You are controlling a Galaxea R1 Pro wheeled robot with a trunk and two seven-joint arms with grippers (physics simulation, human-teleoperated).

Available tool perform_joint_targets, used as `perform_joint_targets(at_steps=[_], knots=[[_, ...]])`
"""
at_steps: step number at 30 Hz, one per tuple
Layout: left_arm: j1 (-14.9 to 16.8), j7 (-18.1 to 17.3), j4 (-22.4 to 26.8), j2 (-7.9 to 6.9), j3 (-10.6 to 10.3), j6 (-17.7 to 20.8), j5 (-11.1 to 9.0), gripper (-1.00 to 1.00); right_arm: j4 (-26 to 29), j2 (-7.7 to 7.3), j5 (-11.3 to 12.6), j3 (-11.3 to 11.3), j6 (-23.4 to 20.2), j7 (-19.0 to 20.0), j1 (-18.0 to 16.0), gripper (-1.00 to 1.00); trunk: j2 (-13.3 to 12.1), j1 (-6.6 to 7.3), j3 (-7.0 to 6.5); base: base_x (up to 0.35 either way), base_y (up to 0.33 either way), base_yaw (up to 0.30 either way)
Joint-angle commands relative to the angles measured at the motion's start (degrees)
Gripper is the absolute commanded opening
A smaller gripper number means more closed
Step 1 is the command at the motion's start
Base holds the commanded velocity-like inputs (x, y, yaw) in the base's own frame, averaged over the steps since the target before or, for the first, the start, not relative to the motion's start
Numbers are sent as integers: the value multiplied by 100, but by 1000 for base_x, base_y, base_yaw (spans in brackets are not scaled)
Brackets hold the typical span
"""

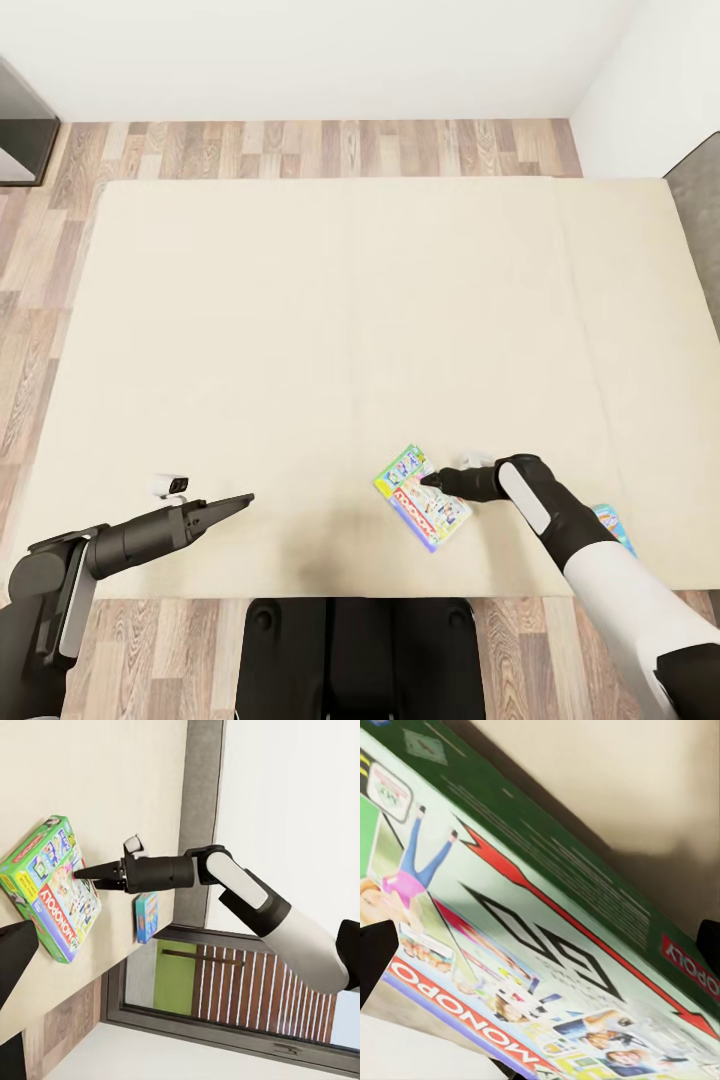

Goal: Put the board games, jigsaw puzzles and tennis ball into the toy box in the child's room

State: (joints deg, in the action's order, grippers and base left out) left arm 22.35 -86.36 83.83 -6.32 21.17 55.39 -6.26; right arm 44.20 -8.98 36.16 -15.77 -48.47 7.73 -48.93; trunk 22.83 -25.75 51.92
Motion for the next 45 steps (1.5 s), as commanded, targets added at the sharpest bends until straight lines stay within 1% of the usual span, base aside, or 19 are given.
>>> perform_joint_targets(at_steps=[1,18,24,30,32,35,41,45], knots=[[2,-21,2,-1,3,60,2,100,1,-4,-48,-15,-13,44,-3,100,9,-3,6,0,0,0],[5,-21,2,-1,1,60,2,100,-22,7,-34,-15,-91,50,-3,100,9,-3,6,0,0,0],[4,-21,2,-1,5,60,2,100,-203,15,-30,-14,-107,68,-3,100,9,-3,6,0,0,0],[5,-21,2,-1,9,60,2,100,-278,18,-30,-14,-110,279,-3,100,9,-3,6,0,0,0],[3,-21,2,-1,9,60,2,100,-295,24,-30,-14,-110,436,-3,100,9,-3,6,0,0,0],[1,-21,2,-1,10,60,2,100,-300,35,-30,-13,-110,502,-3,100,9,-3,6,0,0,0],[6,-21,2,-1,10,60,2,100,-312,177,-30,-13,-110,566,-3,100,9,-3,6,0,0,0],[3,-21,2,-1,10,60,2,100,-314,216,-26,-13,-110,577,-3,100,9,-3,6,0,0,0]])
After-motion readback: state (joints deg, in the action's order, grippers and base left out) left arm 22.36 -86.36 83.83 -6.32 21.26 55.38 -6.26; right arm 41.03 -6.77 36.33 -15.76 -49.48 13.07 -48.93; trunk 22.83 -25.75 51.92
